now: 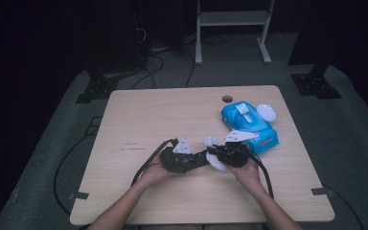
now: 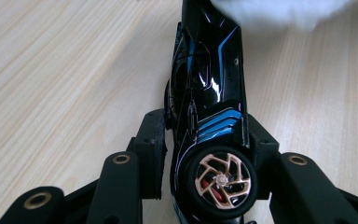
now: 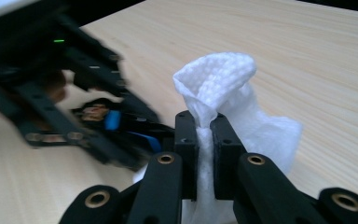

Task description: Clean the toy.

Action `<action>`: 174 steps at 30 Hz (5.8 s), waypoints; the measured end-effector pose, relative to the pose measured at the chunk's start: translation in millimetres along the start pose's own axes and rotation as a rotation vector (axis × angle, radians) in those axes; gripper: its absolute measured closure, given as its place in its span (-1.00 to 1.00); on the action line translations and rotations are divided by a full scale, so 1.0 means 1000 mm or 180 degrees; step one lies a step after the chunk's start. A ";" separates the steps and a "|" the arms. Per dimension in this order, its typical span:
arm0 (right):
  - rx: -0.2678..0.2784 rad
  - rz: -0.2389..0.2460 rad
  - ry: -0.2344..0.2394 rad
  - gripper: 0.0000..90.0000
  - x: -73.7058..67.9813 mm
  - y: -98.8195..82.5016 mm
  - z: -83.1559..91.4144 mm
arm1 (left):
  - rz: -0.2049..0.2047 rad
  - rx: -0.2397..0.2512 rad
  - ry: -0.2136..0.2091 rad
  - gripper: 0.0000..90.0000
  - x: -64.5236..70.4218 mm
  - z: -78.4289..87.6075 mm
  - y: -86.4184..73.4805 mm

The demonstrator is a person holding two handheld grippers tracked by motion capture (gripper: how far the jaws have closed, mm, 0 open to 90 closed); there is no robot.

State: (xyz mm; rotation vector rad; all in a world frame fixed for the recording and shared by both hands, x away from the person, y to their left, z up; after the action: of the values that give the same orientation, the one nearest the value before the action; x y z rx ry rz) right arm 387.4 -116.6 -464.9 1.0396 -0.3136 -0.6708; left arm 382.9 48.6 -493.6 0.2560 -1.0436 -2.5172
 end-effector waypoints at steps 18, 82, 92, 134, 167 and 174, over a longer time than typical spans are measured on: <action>-0.0050 -0.0071 0.0225 0.84 -0.014 -0.003 -0.011 | 0.0055 -0.0123 -0.0011 0.27 -0.005 0.033 -0.030; 0.0515 -0.0340 0.0621 0.84 -0.017 0.033 0.025 | -0.0136 0.0402 -0.0093 0.26 0.016 0.025 0.026; 0.0564 -0.0103 0.0640 0.84 -0.033 0.048 0.027 | -0.0136 0.0520 -0.0085 0.27 0.019 0.029 0.030; 0.0554 -0.0241 0.0522 0.84 -0.019 0.041 0.028 | -0.0111 0.0708 -0.0080 0.27 0.017 0.037 0.032; 0.0416 -0.0509 0.0513 0.85 -0.005 0.021 0.026 | -0.0118 0.0724 -0.0052 0.27 0.020 0.032 0.040; 0.0548 -0.0517 0.0598 0.85 -0.011 0.032 0.036 | -0.0100 0.0800 -0.0101 0.27 0.024 0.030 0.045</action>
State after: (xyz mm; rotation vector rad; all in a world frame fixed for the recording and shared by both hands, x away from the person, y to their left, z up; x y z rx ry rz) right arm 371.0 -123.4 -418.5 1.2931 -0.1252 -0.6944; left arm 365.1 28.4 -441.3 0.3061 -1.3800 -2.4220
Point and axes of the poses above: each handheld gripper's, and its own axes: z roughly backward along the jaws, y roughly out of its top, x roughly to its right, the point moved 6 cm from there along -z, roughly forward along the jaws, and after that the axes turned 5 degrees about z, right-handed, at the moved point
